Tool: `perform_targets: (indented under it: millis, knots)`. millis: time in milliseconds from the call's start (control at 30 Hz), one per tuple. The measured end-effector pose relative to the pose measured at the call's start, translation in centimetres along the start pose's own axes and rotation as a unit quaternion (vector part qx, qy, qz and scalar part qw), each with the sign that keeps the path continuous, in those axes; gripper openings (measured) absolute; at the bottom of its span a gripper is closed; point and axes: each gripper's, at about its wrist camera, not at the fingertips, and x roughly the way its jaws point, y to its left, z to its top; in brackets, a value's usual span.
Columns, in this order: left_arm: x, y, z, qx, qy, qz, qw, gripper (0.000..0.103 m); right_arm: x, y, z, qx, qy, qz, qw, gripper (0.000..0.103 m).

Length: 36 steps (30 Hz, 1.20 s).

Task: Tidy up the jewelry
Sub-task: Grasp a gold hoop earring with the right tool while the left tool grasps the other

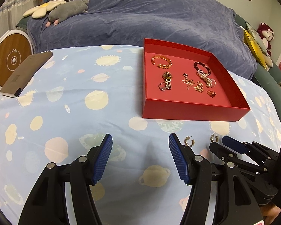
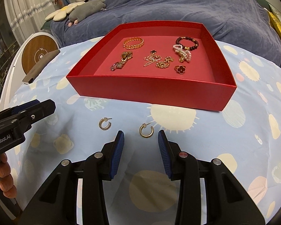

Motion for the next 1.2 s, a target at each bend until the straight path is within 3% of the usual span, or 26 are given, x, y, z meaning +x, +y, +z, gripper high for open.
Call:
perform_targets:
  millis: [300,367,433,1200]
  knots:
    - [0.0,1.0,-0.4,-0.005,0.006,0.002,1.0,0.06,0.9,0.2,0.1,-0.007,0.0,-0.013,1.0,0.034]
    - [0.0,0.9,-0.4,-0.005,0.006,0.002,1.0,0.06,0.9,0.1,0.1,-0.011,-0.001,-0.02,1.0,0.029]
    - [0.1,0.7,-0.5,-0.003,0.006,0.001,1.0,0.061,0.9,0.0,0.1,-0.015,-0.002,-0.027,1.0,0.016]
    - [4.7,-6.4,-1.1,0.059,0.022,-0.011,0.998,0.061,-2.2,-3.6,-2.0,0.027,0.008,-0.011,1.0,0.016]
